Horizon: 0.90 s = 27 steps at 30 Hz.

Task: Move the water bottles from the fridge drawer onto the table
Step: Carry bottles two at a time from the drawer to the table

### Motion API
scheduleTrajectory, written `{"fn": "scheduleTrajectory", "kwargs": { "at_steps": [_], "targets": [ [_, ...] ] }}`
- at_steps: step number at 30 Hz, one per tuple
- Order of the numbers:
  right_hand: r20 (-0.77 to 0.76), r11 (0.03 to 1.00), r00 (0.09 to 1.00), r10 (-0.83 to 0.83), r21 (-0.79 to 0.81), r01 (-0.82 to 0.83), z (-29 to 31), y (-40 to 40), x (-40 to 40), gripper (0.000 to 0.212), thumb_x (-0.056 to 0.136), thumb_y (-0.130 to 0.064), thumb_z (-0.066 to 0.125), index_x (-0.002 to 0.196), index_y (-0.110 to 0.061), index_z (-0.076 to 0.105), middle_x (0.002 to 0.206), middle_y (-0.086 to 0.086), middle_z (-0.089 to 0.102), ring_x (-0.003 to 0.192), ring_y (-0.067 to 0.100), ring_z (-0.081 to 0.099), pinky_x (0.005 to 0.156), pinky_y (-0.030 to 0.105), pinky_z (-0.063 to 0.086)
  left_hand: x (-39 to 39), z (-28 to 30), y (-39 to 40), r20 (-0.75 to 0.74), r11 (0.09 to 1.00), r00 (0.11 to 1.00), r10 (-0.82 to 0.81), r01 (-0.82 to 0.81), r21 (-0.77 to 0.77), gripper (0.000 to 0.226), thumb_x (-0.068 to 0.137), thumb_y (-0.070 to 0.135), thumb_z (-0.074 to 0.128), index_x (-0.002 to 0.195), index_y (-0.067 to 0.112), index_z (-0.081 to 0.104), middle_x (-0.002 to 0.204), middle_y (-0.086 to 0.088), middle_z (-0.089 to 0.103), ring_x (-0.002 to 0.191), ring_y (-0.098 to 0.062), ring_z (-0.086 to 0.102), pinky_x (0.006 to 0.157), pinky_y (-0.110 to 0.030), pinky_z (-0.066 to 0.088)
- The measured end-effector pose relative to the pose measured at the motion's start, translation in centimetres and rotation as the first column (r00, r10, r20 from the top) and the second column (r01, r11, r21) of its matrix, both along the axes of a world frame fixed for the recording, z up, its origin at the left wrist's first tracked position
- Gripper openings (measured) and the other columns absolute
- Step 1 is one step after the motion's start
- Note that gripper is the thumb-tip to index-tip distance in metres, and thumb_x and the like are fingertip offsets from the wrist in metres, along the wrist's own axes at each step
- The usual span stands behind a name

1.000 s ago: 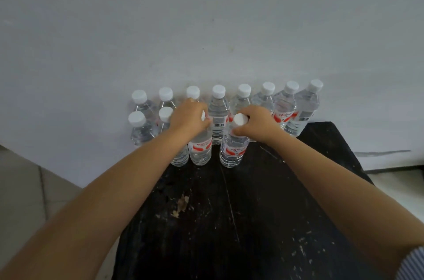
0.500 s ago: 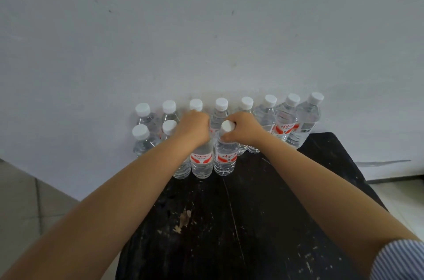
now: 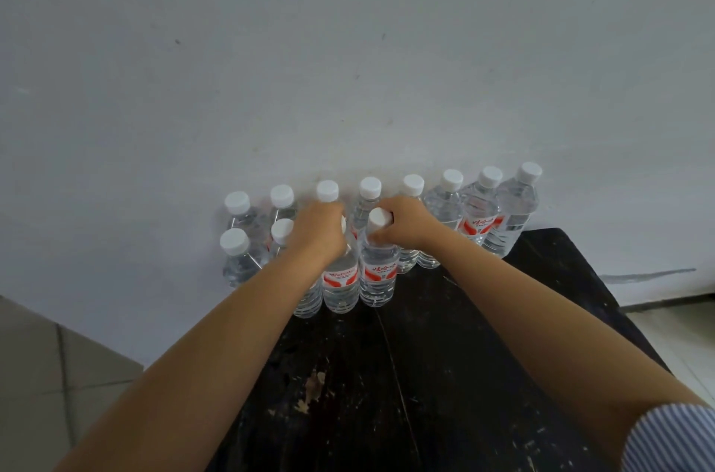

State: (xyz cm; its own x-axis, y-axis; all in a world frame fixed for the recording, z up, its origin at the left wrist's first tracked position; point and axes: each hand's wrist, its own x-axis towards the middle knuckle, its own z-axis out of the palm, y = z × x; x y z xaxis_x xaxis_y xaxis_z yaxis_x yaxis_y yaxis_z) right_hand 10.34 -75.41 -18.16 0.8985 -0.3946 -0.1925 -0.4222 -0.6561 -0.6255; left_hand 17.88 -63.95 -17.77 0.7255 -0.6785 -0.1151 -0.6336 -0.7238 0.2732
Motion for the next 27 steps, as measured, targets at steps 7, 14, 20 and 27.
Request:
{"fn": "scheduleTrajectory", "kwargs": {
  "at_steps": [7,14,20,27],
  "targets": [
    [-0.064,0.999,0.998,0.026,-0.040,-0.028,0.5,0.4,-0.6,0.027,0.084,-0.016,0.062,0.108,-0.005,0.056,0.094,0.005,0.051,0.090,0.017,0.048,0.077,0.027,0.037,-0.8,0.2,-0.1,0.008,1.000,1.000,-0.008,0.008,0.016,0.020,0.091,0.003,0.051,0.110,0.005,0.055,0.111,-0.014,0.060,0.103,-0.028,0.060,0.085,-0.035,0.049],
    [-0.015,0.994,1.000,-0.022,-0.105,0.020,2.2,1.2,-3.1,0.039,0.086,-0.016,0.058,0.121,-0.001,0.050,0.121,0.018,0.058,0.113,0.031,0.055,0.092,0.036,0.045,-3.1,2.2,1.1,0.040,0.996,0.998,-0.051,0.048,0.074,0.032,0.091,0.010,0.049,0.122,0.002,0.047,0.121,-0.017,0.051,0.111,-0.030,0.052,0.092,-0.037,0.048],
    [0.090,0.949,0.996,0.013,-0.314,0.016,5.5,1.9,-6.7,0.039,0.088,-0.017,0.051,0.126,-0.007,0.051,0.125,0.015,0.054,0.116,0.029,0.051,0.096,0.036,0.042,-7.0,6.4,1.9,0.221,0.991,0.971,-0.094,0.071,0.110,0.032,0.091,0.011,0.046,0.120,0.002,0.055,0.122,-0.017,0.053,0.117,-0.031,0.046,0.093,-0.036,0.043],
    [0.125,0.860,0.992,0.027,-0.509,0.041,10.2,3.2,-14.0,0.033,0.088,-0.018,0.048,0.118,-0.011,0.059,0.124,0.010,0.056,0.115,0.027,0.052,0.095,0.037,0.042,-14.2,10.5,2.7,0.287,0.979,0.945,-0.159,0.114,0.167,0.033,0.090,0.010,0.046,0.121,0.005,0.055,0.122,-0.016,0.056,0.115,-0.031,0.051,0.088,-0.035,0.046]
  ]
}}
